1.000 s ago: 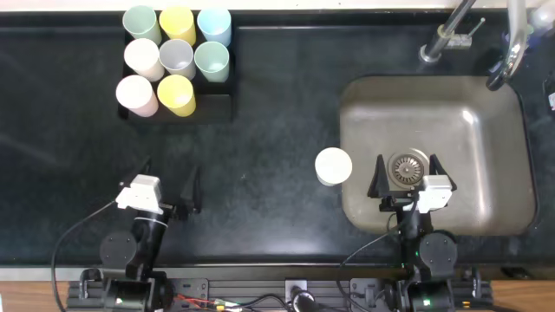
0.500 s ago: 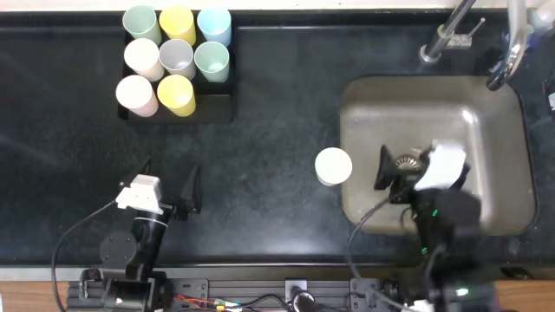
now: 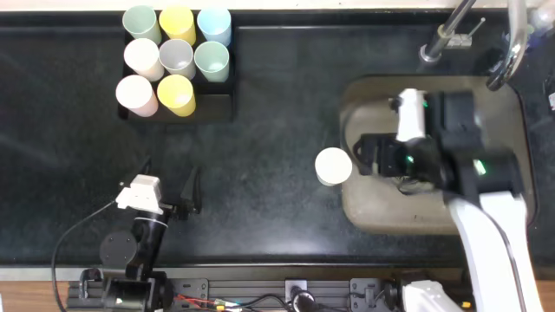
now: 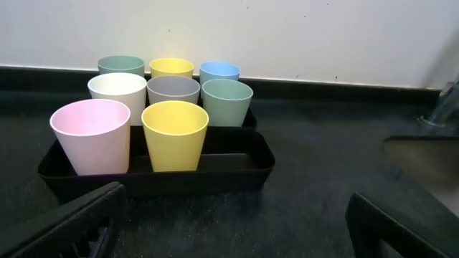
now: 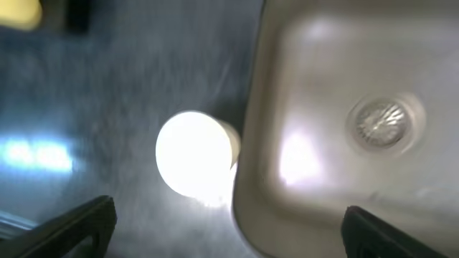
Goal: Store Cups
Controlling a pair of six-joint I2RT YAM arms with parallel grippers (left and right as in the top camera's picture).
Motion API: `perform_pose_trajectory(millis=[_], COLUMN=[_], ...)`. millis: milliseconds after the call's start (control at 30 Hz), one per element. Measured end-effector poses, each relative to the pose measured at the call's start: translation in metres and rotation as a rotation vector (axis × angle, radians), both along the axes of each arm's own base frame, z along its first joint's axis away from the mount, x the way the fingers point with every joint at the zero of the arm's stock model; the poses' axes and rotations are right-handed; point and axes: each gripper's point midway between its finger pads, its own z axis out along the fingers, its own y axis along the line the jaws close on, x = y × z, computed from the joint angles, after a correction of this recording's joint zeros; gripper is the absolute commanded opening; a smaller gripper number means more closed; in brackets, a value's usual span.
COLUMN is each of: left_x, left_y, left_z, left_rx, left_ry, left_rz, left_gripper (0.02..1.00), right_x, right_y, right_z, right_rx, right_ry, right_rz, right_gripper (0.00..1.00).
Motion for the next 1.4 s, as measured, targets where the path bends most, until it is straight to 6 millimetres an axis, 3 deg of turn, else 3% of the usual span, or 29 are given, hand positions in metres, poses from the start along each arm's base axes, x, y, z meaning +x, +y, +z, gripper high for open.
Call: perform_pose_trajectory(millis=[100, 267, 600, 733, 933, 1200, 1300, 1400], left_x=[0.0, 0.0, 0.0, 0.0, 0.0, 0.0, 0.0, 0.0], left_y=[0.0, 0.0, 0.0, 0.0, 0.0, 0.0, 0.0, 0.0], left_z=[0.0, 0.0, 0.0, 0.0, 0.0, 0.0, 0.0, 0.0], left_rx=[0.0, 0.0, 0.0, 0.0, 0.0, 0.0, 0.0, 0.0], left_ry=[0.0, 0.0, 0.0, 0.0, 0.0, 0.0, 0.0, 0.0], left_rz=[0.0, 0.0, 0.0, 0.0, 0.0, 0.0, 0.0, 0.0], left_gripper=[1.0, 1.0, 0.998, 1.0, 1.0, 0.998, 1.0, 1.0], right_x=[0.0, -0.002, 0.003, 0.003, 0.001, 0.0, 0.003, 0.008], right_y=[0.007, 0.011, 0.008, 0.008, 0.016, 0.013, 0.014, 0.019], right_z=[-0.03, -0.064, -0.094, -0.104, -0.118, -0.12, -0.118, -0.114], right_rx=[0.014, 0.012, -0.033, -0.066, -0.113, -0.154, -0.163, -0.167], right_ry=[0.153, 0.309, 0.398, 0.422, 0.458, 0.457, 0.447, 0.426], right_rz=[0.034, 0.077, 0.101, 0.114, 0.162, 0.161, 0.164, 0.171], right_gripper=[0.998, 0.987, 0.912, 0.838, 0.514, 0.222, 0.053, 0.045])
